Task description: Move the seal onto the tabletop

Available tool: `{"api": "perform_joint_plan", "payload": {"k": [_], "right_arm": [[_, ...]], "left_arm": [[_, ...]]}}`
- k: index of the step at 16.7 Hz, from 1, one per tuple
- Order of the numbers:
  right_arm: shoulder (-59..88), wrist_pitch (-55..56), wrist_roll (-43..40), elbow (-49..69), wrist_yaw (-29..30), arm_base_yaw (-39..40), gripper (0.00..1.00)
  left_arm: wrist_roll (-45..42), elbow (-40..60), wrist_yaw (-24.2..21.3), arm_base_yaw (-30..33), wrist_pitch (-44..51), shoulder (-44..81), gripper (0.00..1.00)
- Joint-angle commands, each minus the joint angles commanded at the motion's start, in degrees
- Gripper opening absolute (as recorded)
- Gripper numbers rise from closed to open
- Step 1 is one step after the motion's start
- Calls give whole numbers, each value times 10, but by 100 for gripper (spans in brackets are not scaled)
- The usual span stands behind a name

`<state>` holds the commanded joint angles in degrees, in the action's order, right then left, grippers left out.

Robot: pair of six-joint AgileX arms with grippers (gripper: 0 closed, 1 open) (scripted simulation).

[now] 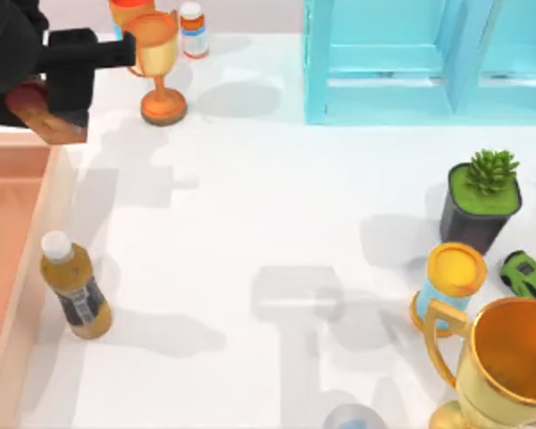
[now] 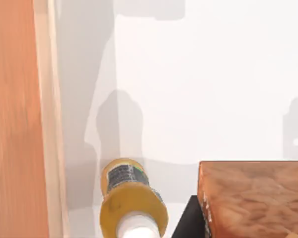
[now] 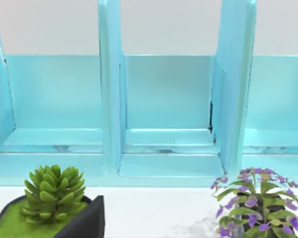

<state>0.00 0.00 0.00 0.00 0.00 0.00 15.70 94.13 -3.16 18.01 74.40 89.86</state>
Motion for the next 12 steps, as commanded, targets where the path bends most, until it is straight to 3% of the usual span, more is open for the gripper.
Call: {"api": "perform_joint_plan", "payload": {"k": [7, 12], "right_arm": [[0, 0, 0, 0, 0, 0, 100], [0, 0, 0, 0, 0, 0, 100]], "left_arm": [[50, 10, -8, 71, -33, 68, 0], [111, -5, 9, 125, -72, 211, 0]]}}
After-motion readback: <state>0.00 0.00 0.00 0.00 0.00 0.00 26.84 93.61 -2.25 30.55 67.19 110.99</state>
